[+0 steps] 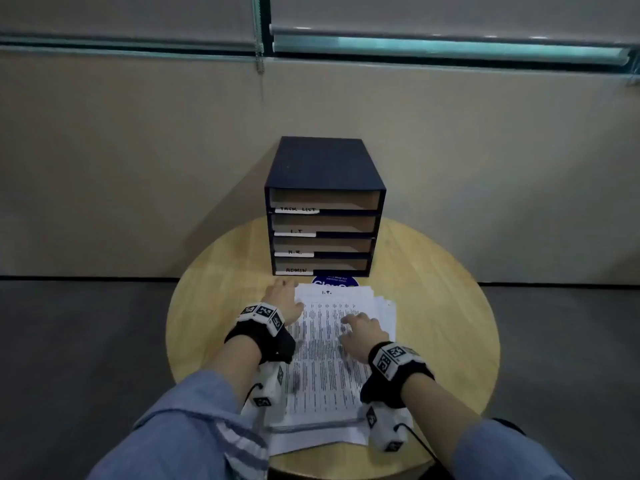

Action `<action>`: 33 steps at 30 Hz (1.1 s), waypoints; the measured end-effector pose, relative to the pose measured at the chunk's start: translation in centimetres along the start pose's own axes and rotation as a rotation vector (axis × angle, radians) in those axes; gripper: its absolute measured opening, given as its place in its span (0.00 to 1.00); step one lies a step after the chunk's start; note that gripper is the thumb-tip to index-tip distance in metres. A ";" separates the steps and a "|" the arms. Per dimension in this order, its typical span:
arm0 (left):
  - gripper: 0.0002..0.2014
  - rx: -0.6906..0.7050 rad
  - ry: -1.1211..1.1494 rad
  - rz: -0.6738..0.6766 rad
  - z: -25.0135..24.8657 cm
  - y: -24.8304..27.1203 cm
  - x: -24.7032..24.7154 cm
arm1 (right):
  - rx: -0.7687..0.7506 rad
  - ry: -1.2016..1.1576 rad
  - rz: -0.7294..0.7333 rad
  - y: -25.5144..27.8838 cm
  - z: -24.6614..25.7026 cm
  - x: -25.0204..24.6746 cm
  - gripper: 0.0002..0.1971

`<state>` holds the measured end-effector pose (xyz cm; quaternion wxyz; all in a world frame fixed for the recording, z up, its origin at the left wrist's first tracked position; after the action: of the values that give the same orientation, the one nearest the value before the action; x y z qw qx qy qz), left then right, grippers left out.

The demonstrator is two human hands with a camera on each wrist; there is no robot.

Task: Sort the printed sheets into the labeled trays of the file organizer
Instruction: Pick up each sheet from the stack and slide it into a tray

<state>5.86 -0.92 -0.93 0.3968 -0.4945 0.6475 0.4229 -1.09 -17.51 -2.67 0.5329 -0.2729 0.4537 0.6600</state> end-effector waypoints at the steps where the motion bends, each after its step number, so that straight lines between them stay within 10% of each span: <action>1: 0.27 -0.011 -0.038 0.012 0.2 -0.4 0.2 | 0.009 0.030 0.019 -0.1 -0.4 0.5 0.22; 7: 0.30 0.016 -0.232 0.081 2.0 -3.0 1.1 | -0.028 0.192 0.073 -1.0 -2.3 2.8 0.29; 18: 0.12 0.196 -0.349 -0.207 0.9 -3.6 0.6 | -0.078 0.222 0.057 -2.0 -2.6 2.8 0.30; 26: 0.15 -0.093 0.984 -0.037 3.2 -2.4 0.8 | 0.073 -0.433 -0.200 -3.0 -5.2 -2.2 0.34; 33: 0.10 -0.146 1.275 -0.079 3.6 -0.9 -0.2 | 0.112 -0.843 -0.135 -3.2 -6.0 -3.4 0.19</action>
<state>7.16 2.38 -2.06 -0.0853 -0.6980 0.7071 0.0741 2.22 -24.37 -3.43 0.7276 0.0211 0.2124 0.6520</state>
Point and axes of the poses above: each hand's wrist, its own y-axis away from the middle knuckle, its own x-axis out of the palm, z = x × y, the point moved 6 cm from there along -y, towards the middle knuckle, and after that the axes turned 3 degrees about -y, right-handed, at the moved point
